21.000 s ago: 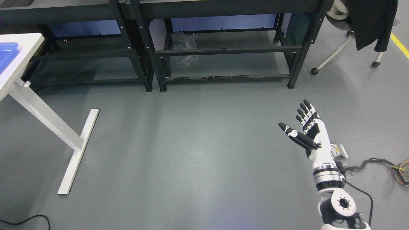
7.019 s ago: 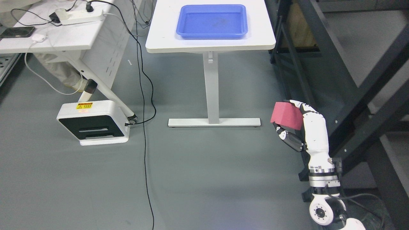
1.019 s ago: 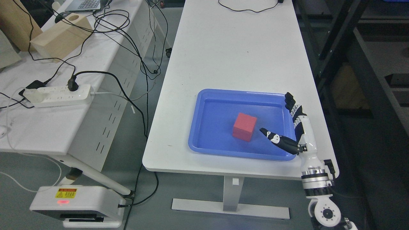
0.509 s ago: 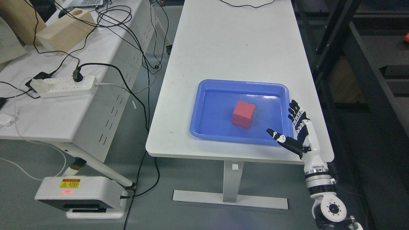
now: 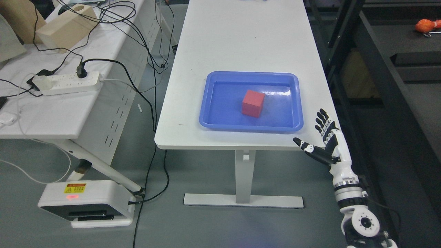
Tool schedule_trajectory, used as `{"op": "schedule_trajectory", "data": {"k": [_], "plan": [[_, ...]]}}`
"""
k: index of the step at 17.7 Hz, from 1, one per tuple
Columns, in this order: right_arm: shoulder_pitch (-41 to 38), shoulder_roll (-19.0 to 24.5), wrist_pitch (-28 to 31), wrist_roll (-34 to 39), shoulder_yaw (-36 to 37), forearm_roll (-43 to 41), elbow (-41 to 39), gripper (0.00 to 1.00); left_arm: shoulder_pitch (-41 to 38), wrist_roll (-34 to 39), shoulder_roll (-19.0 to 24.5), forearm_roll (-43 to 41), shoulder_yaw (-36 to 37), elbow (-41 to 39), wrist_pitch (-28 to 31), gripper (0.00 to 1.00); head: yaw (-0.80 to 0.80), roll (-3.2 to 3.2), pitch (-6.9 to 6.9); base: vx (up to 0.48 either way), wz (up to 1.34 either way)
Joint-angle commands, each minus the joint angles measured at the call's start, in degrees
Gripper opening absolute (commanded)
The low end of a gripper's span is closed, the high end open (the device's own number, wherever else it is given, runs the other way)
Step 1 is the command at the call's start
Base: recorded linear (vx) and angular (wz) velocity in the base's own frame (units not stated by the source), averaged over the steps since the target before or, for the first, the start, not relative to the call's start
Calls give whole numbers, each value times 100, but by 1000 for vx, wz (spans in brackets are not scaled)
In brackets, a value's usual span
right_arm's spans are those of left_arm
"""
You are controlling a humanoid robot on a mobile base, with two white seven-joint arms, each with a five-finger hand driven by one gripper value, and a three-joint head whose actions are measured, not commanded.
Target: Pick pink block from left shelf to tray
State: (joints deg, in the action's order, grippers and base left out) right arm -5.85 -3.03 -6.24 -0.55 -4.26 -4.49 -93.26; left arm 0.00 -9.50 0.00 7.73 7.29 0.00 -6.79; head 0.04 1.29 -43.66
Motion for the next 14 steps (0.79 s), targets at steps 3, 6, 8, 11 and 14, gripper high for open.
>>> {"op": "schedule_trajectory", "data": {"k": [3, 6, 8, 11, 14], "plan": [[14, -13, 0, 29, 127, -96, 1, 100, -114, 1, 100, 0, 0, -100, 3, 100, 0, 0, 0, -122, -272], [23, -13, 0, 29, 118, -96, 1, 100, -114, 1, 100, 0, 0, -100, 3, 100, 0, 0, 0, -117, -145], [23, -13, 0, 38, 118, -96, 1, 100, -114, 1, 100, 0, 0, -100, 3, 100, 0, 0, 0, -116, 3], [23, -13, 0, 38, 118, -96, 1, 100, -114, 1, 100, 0, 0, -100, 3, 100, 0, 0, 0, -106, 41], [14, -13, 0, 143, 118, -96, 1, 100, -114, 1, 100, 0, 0, -100, 3, 100, 0, 0, 0, -90, 69]]}}
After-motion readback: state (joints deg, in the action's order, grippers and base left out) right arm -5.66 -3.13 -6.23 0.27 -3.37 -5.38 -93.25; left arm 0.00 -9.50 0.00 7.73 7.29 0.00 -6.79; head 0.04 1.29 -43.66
